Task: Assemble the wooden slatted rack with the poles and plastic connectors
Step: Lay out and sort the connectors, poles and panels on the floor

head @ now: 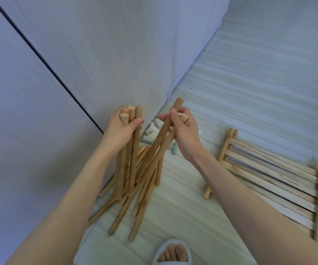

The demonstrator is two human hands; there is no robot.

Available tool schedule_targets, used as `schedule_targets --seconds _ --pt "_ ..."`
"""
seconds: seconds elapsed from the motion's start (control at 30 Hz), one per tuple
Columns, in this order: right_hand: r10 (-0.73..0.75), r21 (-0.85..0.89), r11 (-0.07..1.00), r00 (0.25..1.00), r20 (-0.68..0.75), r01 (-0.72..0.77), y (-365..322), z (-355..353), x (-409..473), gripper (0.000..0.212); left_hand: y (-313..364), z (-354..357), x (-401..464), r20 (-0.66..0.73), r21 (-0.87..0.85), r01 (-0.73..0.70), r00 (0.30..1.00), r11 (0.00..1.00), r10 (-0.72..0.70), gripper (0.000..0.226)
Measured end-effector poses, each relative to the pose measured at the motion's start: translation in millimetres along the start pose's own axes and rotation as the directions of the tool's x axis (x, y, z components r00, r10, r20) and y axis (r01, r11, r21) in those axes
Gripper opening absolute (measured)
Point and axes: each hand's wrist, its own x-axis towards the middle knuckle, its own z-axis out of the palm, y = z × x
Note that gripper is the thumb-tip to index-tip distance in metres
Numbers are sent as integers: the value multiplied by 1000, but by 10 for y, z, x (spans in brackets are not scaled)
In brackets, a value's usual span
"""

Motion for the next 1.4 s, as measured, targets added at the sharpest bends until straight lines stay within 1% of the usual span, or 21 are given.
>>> schedule_targets --seconds 0.07,0.17,0.27,0.37,0.4,0.47,0.5,0.63,0.7,0.8,0.87,0.9,0.97,1.0,1.03,1.1,1.17,1.23,1.27,1.33,1.4 --pt "17 77 997 998 -60 -13 -46 -85 12 7 2 -2 -8 21 45 -1 1000 999 0 22" --pt "87 100 992 981 -173 -70 -25 -363 43 13 -72 26 3 47 121 14 999 993 -20 18" --pt "251 72 968 937 -244 -240 131 -700 76 13 -205 219 17 118 167 59 990 984 -80 21" --pt "411 6 905 870 -274 -426 458 -925 55 19 -466 579 64 196 192 116 968 975 -154 42" --pt "454 -10 880 848 -275 -474 589 -965 38 21 -567 713 81 220 199 144 957 969 -187 40" --pt "511 -6 846 813 -280 -534 797 -988 19 22 -779 971 125 250 206 222 930 953 -271 20" --pt "526 9 837 802 -283 -546 877 -992 39 23 -875 1095 155 256 203 260 916 944 -308 17" --pt "594 31 790 751 -289 -613 1096 -1000 265 21 -1128 1485 325 284 179 422 843 889 -457 22" --pt "634 39 752 707 -312 -658 1220 -1001 350 17 -1194 1614 423 326 110 520 786 847 -525 15" --pt "634 33 733 666 -392 -679 1486 -1014 385 25 -1306 1763 513 362 76 626 707 776 -607 6" --pt "627 44 737 657 -418 -675 1643 -1060 362 25 -1439 1847 510 339 80 651 694 755 -634 9" --pt "632 54 733 650 -422 -678 1702 -1095 339 24 -1529 1888 501 309 75 652 704 755 -639 16" --pt "646 49 718 638 -420 -694 1780 -1152 285 17 -1673 1929 485 201 144 611 752 779 -627 41" --pt "641 29 717 643 -419 -696 1811 -1165 254 7 -1702 1928 469 142 224 561 790 797 -596 45" --pt "633 10 723 656 -412 -691 1832 -1164 223 10 -1713 1926 452 89 308 504 829 807 -551 44" --pt "630 -17 723 670 -393 -691 1871 -1141 172 33 -1705 1904 406 24 403 404 892 821 -451 50" --pt "626 -72 717 686 -371 -693 1877 -1105 102 36 -1722 1853 323 63 362 306 934 881 -351 66" --pt "634 -111 710 700 -330 -696 1855 -1073 20 34 -1775 1770 158 151 300 250 940 920 -305 81" --pt "634 -127 711 708 -310 -692 1855 -1068 -20 39 -1827 1711 55 186 322 226 937 919 -296 84" --pt "618 -196 711 733 -284 -676 1870 -1055 -99 48 -1957 1575 -153 265 465 85 936 881 -230 84" --pt "589 -296 701 761 -272 -649 1894 -1021 -180 51 -2077 1463 -350 365 621 -100 915 777 -174 79"
